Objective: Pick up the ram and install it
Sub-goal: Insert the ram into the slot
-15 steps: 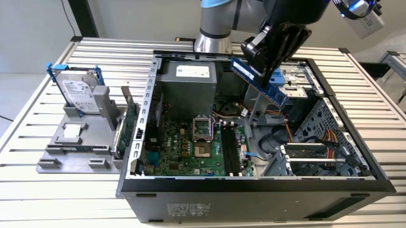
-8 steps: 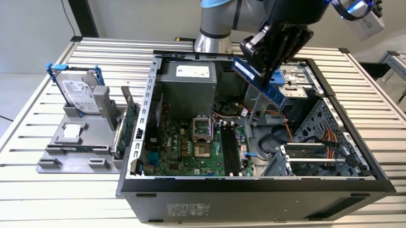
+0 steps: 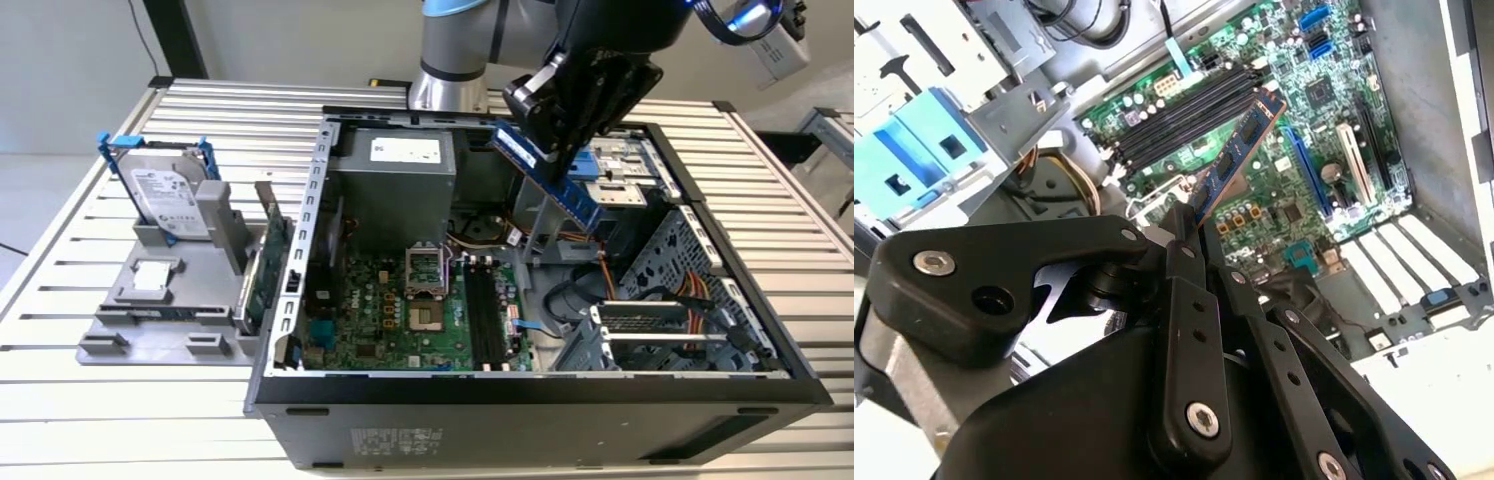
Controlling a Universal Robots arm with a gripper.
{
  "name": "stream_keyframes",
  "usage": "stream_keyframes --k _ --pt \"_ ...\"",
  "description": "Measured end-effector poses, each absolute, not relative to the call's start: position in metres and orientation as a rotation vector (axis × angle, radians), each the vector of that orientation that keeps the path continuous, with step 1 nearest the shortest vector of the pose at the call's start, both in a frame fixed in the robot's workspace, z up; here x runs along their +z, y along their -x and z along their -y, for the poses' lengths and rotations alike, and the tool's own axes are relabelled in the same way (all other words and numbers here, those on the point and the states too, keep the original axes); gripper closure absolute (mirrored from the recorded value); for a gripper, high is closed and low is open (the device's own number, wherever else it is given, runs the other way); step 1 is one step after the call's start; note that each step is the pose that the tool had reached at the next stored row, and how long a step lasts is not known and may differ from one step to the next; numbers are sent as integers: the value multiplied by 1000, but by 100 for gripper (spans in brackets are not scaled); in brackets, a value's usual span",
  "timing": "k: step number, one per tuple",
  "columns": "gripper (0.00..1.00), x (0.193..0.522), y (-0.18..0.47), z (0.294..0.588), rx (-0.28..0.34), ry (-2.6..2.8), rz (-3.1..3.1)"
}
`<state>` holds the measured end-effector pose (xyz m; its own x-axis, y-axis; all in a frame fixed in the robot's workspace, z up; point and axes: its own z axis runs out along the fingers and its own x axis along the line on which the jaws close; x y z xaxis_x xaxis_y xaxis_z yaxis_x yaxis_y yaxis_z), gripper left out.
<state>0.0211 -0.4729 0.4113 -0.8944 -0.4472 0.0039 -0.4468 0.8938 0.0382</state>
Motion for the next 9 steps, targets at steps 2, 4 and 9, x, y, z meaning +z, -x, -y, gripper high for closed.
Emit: stream_keyframes --k 2,4,9 --pt "100 411 -21 473 -57 -696 3050" --pt "100 411 -21 473 -57 -674 3056" --pt "100 411 -21 474 -57 -619 3068"
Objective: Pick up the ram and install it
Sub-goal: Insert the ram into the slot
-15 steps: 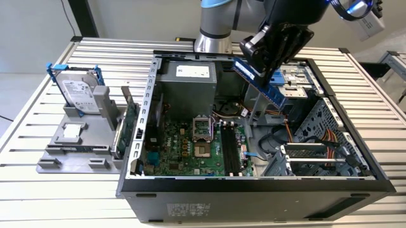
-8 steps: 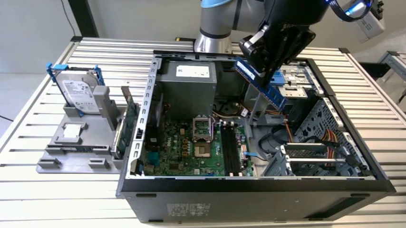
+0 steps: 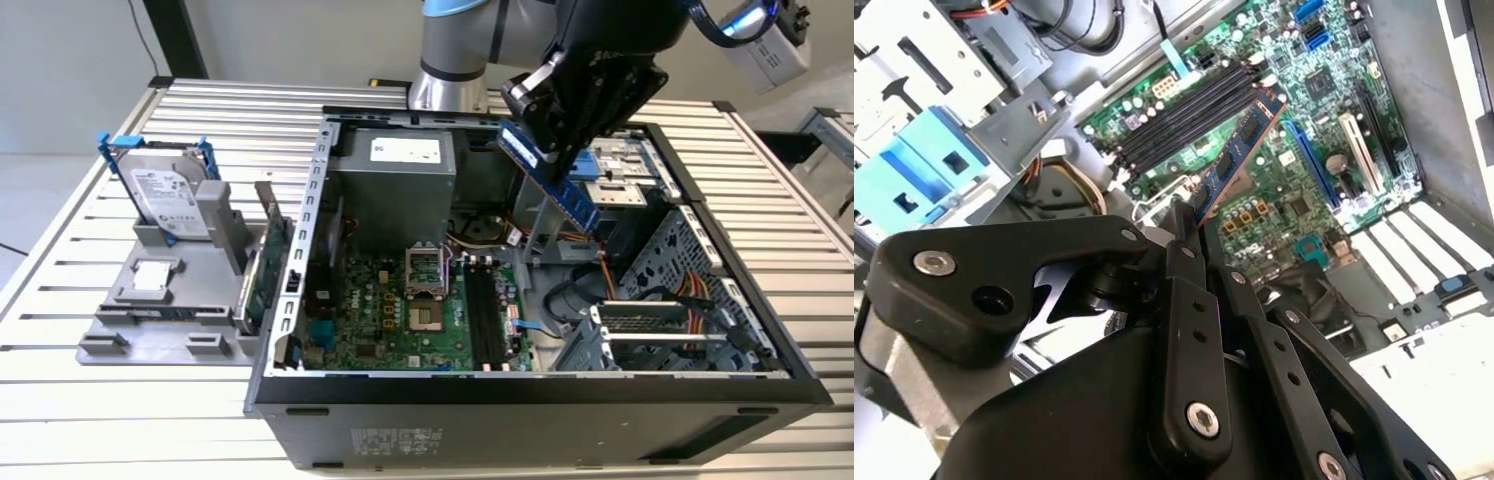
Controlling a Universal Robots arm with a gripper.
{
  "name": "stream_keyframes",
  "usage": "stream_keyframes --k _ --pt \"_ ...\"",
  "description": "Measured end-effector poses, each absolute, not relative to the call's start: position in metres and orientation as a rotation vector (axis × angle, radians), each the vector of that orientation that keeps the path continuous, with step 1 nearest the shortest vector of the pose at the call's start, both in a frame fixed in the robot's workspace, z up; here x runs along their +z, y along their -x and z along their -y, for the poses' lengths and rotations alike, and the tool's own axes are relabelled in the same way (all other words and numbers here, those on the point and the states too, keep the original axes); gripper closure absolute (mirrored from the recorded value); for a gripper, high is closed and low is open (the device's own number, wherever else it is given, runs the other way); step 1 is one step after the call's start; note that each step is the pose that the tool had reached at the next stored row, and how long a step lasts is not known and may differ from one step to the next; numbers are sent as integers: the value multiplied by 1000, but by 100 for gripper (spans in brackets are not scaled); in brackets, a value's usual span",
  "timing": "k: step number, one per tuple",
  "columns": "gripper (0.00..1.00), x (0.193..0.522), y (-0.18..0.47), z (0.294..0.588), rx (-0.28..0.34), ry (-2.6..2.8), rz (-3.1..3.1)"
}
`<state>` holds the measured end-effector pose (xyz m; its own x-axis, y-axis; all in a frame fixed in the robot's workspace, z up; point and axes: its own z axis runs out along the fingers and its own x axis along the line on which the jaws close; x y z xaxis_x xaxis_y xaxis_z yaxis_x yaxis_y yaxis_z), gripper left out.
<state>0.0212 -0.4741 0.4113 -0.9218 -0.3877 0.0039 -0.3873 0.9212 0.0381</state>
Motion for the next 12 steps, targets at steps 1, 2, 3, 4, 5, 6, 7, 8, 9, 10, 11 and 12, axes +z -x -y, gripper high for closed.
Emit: stream_keyframes --k 1,2,3,4,5,6,7,8,9,10,11,12 --pt "100 411 -21 474 -57 -607 3070" --pt "100 411 -21 474 -57 -596 3073" --pt "100 411 -21 474 -58 -585 3075" --pt "100 411 -21 475 -58 -574 3077" --pt "100 411 -21 475 -58 -562 3079" --pt "100 411 -21 475 -58 -551 3082" --pt "100 411 -21 475 -58 -540 3084" --pt "100 411 -21 475 -58 -528 3086" --pt "100 411 -21 475 -58 -518 3088" --pt "100 411 -21 475 -58 -506 3090" --pt "100 411 -21 475 -58 -495 3092" --pt "100 411 -21 475 -58 -484 3094"
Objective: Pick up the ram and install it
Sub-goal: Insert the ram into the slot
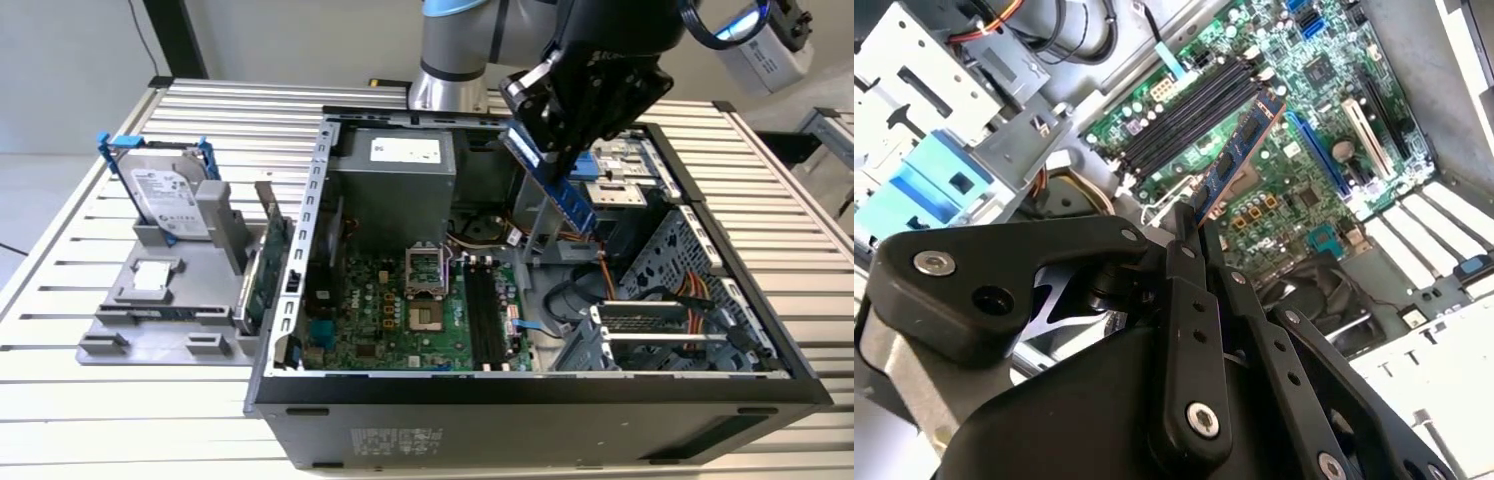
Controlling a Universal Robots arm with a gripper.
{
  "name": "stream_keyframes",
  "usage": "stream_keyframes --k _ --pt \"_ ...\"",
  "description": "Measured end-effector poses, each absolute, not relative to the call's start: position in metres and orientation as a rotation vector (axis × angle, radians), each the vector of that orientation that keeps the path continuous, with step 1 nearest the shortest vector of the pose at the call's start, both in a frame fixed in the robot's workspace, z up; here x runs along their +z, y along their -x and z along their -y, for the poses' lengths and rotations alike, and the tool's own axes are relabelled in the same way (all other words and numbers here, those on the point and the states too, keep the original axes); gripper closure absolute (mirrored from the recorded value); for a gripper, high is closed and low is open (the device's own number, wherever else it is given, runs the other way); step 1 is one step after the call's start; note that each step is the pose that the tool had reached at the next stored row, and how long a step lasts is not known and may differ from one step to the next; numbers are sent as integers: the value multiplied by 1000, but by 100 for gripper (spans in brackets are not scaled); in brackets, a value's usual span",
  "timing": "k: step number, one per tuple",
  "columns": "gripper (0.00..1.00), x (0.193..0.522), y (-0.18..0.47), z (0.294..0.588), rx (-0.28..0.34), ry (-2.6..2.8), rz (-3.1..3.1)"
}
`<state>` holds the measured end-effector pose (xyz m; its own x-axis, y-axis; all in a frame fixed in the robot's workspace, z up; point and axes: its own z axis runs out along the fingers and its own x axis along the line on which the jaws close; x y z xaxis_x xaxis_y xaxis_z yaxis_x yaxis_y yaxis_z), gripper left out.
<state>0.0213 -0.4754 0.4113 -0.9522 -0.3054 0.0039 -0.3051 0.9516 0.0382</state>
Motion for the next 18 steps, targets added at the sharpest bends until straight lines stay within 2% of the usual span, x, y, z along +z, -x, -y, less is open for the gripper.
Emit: stream_keyframes --k 18 --pt "100 411 -21 476 -59 -278 3121"
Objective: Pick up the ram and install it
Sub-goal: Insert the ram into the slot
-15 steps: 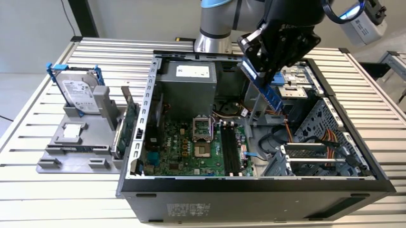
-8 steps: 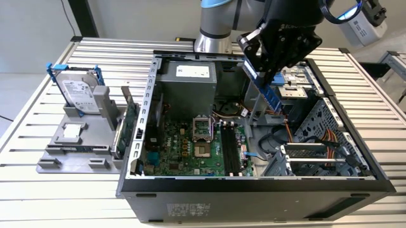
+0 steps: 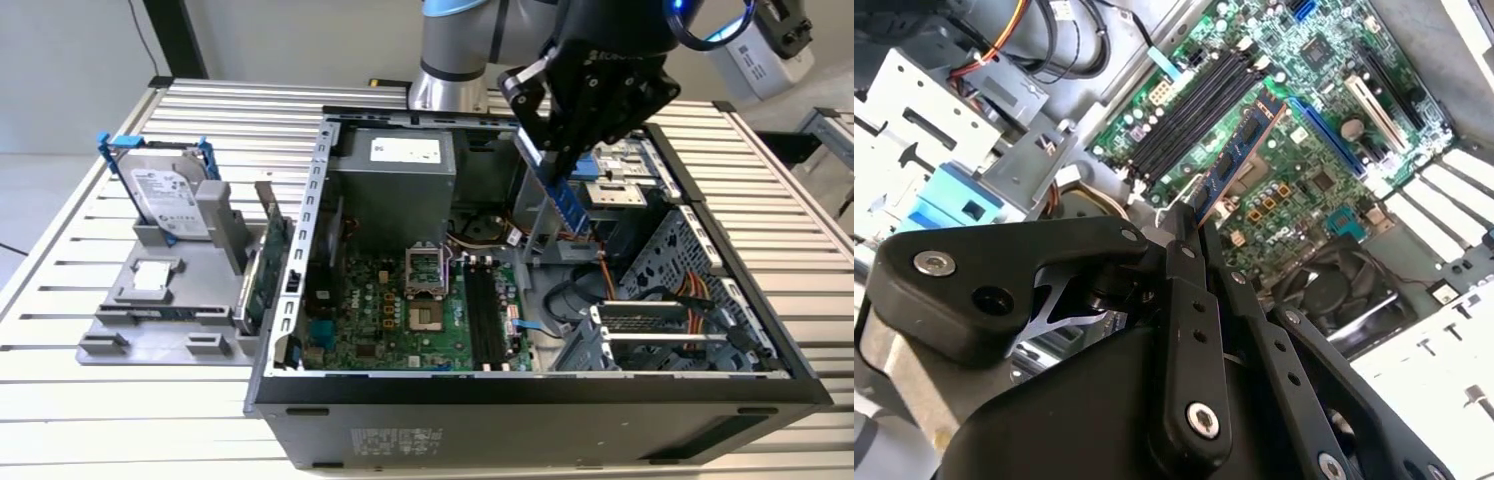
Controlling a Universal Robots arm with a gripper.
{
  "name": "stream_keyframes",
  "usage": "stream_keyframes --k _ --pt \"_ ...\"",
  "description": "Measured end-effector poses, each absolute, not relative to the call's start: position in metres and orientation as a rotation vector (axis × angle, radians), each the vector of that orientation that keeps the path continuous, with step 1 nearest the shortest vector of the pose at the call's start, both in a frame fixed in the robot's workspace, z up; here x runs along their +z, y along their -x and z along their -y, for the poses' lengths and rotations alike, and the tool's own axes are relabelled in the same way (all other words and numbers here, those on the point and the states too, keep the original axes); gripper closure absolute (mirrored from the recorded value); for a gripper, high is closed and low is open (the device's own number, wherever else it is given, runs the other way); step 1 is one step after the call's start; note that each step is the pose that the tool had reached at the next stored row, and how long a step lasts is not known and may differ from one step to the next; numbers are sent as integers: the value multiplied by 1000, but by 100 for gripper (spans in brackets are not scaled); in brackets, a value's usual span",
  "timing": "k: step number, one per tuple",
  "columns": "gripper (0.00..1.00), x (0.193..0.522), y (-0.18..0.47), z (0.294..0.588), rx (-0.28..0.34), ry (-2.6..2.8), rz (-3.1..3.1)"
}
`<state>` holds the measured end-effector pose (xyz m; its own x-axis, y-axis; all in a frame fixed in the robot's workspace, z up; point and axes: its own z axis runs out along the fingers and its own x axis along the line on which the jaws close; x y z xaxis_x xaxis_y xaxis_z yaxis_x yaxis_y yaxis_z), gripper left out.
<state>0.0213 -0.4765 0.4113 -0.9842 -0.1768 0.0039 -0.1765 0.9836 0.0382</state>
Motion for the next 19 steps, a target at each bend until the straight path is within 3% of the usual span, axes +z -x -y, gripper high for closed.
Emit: stream_keyframes --k 19 --pt "100 411 -21 477 -60 -63 3136"
